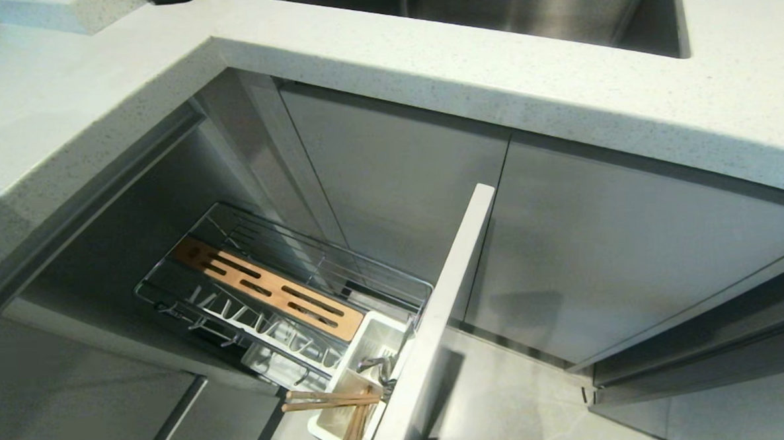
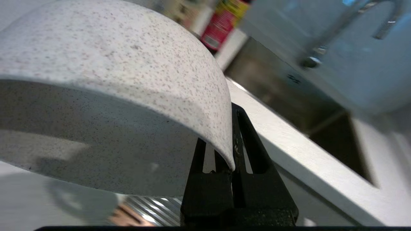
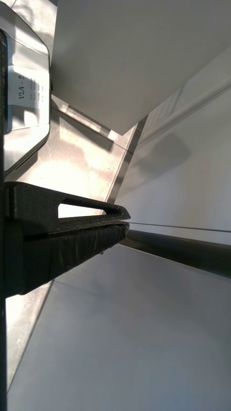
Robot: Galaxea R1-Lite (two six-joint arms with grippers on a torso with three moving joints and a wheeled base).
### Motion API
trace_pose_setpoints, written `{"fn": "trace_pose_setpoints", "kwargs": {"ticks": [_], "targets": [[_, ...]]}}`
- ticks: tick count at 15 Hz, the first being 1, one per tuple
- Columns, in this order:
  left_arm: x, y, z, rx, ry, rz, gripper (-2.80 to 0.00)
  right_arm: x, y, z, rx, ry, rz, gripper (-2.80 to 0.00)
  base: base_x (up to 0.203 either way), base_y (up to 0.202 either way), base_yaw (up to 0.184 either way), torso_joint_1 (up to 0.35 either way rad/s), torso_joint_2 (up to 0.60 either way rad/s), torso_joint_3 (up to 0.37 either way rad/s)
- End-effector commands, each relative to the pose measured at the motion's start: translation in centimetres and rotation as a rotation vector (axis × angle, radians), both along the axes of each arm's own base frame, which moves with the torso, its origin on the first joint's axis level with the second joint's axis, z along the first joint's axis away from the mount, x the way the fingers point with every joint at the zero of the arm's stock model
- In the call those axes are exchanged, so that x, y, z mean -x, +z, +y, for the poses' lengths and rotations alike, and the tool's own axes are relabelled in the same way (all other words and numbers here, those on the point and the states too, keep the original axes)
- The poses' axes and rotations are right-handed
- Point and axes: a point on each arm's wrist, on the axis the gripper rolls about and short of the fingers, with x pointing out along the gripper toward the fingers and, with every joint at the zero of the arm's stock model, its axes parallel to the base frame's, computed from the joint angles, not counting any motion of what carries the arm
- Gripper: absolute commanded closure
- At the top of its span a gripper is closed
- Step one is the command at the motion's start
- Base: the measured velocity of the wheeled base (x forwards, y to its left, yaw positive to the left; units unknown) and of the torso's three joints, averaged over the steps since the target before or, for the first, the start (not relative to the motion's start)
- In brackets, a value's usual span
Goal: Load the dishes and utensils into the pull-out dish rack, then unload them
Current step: Take the bowl out of the cupboard
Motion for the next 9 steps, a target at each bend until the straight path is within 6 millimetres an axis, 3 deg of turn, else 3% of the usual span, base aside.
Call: {"fn": "trace_pose_setpoints", "kwargs": {"ticks": [1,6,9], "targets": [[1.8,0.3,-0.2,-0.065,0.157,-0.033,0.0,0.0,0.0,0.0,0.0,0.001,0.002,0.0,0.0,0.0,0.0,0.0,0.0,0.0],[2.3,0.4,0.0,-0.184,0.575,0.024,0.0,0.0,0.0,0.0,0.0,0.001,0.002,0.0,0.0,0.0,0.0,0.0,0.0,0.0],[1.7,0.4,2.2,-0.234,0.718,0.157,0.0,0.0,0.0,0.0,0.0,0.002,0.001,0.0,0.0,0.0,0.0,0.0,0.0,0.0]]}}
